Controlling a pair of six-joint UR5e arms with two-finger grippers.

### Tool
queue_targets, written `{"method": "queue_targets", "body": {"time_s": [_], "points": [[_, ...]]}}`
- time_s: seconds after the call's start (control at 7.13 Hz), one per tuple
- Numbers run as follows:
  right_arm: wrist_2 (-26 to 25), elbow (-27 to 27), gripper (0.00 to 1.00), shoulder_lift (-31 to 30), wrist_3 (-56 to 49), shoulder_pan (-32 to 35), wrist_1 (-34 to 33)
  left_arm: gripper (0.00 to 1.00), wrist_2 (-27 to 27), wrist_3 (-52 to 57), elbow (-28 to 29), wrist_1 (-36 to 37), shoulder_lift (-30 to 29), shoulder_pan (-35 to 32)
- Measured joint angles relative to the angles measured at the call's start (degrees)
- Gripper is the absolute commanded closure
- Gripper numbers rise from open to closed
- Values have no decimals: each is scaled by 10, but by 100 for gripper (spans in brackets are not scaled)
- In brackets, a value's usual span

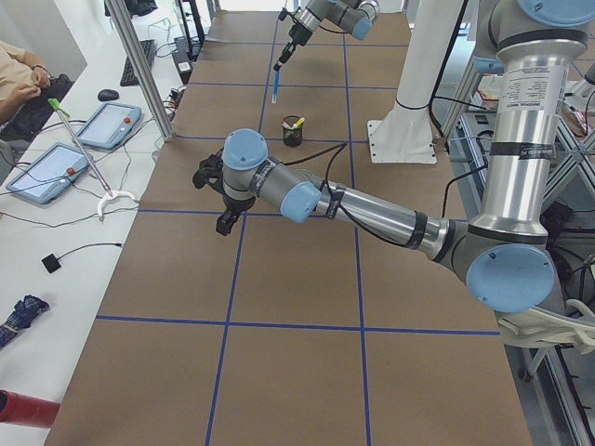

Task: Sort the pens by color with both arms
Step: 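Lift the blue marker out and carry it farther from the robot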

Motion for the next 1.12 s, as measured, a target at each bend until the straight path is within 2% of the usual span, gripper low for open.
{"method": "queue_targets", "body": {"time_s": [0.42,0.84,1.12], "points": [[-140,-113,100,48,10,1,-10,0,0,-1,0,0,-2,2],[-261,-293,100,118,65,11,-1,0,0,-2,0,0,-2,2],[-307,-409,100,148,83,28,37,0,0,-2,-1,0,-3,3]]}}
